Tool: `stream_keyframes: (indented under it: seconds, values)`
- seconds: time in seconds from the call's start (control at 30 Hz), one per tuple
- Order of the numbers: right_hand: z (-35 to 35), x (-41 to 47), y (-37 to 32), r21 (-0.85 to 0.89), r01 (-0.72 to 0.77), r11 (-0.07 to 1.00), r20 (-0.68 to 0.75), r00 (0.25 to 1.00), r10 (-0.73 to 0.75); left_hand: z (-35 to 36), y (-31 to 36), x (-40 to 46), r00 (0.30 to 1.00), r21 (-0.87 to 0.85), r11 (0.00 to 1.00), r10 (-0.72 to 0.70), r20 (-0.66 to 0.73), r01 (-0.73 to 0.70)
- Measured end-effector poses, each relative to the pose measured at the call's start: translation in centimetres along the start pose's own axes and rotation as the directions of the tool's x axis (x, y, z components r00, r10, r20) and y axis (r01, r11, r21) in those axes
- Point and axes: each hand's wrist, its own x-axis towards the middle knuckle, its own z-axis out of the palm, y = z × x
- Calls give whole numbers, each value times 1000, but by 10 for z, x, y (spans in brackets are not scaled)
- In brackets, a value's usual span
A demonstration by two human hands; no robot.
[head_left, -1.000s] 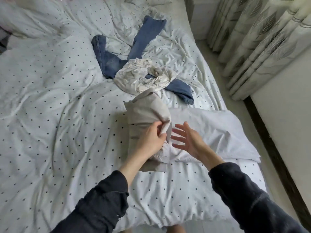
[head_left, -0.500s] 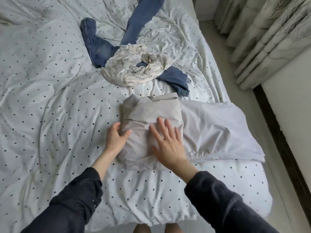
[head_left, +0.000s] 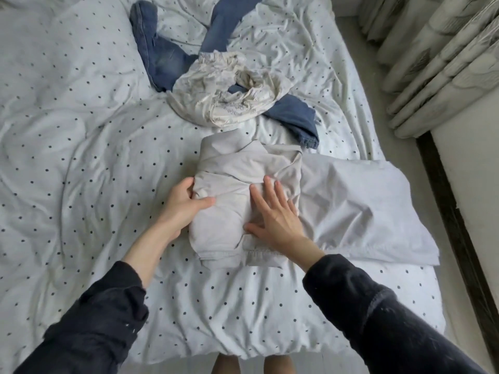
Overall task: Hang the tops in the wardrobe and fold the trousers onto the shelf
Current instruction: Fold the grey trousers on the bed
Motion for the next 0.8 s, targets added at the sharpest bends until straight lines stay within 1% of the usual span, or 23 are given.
stream_keyframes:
  seconds: [0.07,0.13,0.23,0.27,0.3,0.33,0.37,0.4,0.43,0.47,0.5,0.53,0.57,0.6,0.63,0.67,0.7,0.73,0.77,0.8]
  values:
    - [-9,8,-13,70,4,998,15,1000,-5,-8,27,-6,995,52,995,88,-38,-86]
    - [-18,22,-27,155,3,988,23,1000,-7,-15,57,-9,982,166,974,170,-82,-155]
    - [-45,32,-35,291,37,956,10,999,-42,-8,102,-15,961,373,909,247,-126,-185]
    - [-51,32,-33,359,39,932,16,999,-48,-2,107,-17,955,423,888,259,-142,-178]
    - [-59,29,-27,462,20,887,21,999,-34,9,112,-20,953,460,871,266,-146,-173]
    - [-67,24,-16,593,-28,805,21,1000,19,26,117,-27,954,477,862,267,-135,-174]
    - [-74,15,-1,738,-103,667,37,993,111,44,117,-33,956,454,871,267,-119,-187]
    - [-83,5,16,863,-171,476,75,974,214,66,117,-37,956,413,886,274,-101,-210]
    - [-90,-2,30,942,-210,260,134,950,284,83,112,-38,955,363,900,287,-81,-240]
    - [-98,-12,49,974,-212,80,174,927,331,105,109,-40,951,338,900,307,-39,-277]
    - [-105,-22,67,980,-196,-19,190,914,358,125,105,-39,950,330,894,310,35,-304]
    - [-108,-28,82,983,-177,-57,185,903,389,142,100,-37,947,329,889,284,153,-319]
    - [-113,-37,98,986,-160,-50,166,889,427,161,96,-38,925,333,885,225,305,-325]
    - [-113,-41,107,987,-158,11,133,867,481,173,89,-37,885,355,871,168,434,-339]
    - [-112,-48,117,979,-168,114,81,837,541,185,84,-38,848,358,864,134,513,-353]
    - [-107,-50,120,943,-191,272,-2,815,579,186,77,-35,840,341,871,136,525,-354]
    - [-98,-55,124,855,-230,466,-112,794,597,187,73,-35,860,304,890,164,483,-340]
    - [-90,-58,122,709,-255,658,-242,788,566,182,68,-33,895,241,917,207,396,-318]
    - [-83,-63,115,546,-217,809,-385,793,472,174,62,-29,932,204,932,241,271,-300]
    - [-74,-65,109,393,-151,907,-484,805,344,164,56,-23,955,198,937,264,138,-287]
